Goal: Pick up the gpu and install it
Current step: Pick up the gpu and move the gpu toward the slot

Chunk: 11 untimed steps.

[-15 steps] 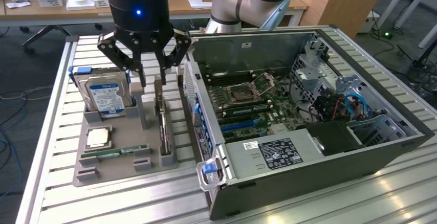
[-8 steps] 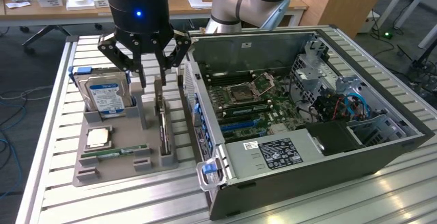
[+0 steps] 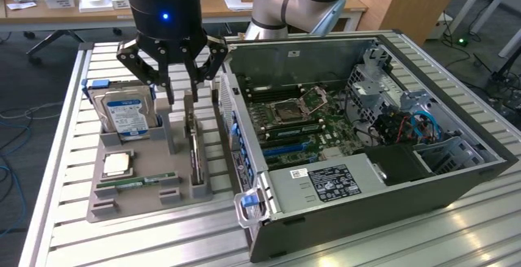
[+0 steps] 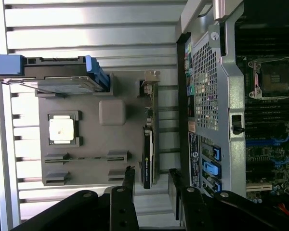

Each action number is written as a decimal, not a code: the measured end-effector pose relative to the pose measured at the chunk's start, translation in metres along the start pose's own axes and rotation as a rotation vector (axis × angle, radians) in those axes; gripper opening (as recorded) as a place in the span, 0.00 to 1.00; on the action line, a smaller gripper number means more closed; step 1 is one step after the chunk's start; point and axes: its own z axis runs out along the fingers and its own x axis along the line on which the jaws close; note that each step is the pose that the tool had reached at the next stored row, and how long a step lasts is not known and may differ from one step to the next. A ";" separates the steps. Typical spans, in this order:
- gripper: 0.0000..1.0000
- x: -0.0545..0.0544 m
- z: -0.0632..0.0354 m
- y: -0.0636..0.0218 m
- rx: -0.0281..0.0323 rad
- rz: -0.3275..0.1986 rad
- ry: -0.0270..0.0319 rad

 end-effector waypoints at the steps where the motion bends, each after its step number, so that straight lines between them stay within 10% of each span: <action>1: 0.42 0.000 0.0005 0.0000 -0.0001 0.000 -0.0002; 11: 0.42 0.001 0.0168 -0.0008 0.0000 0.000 0.0001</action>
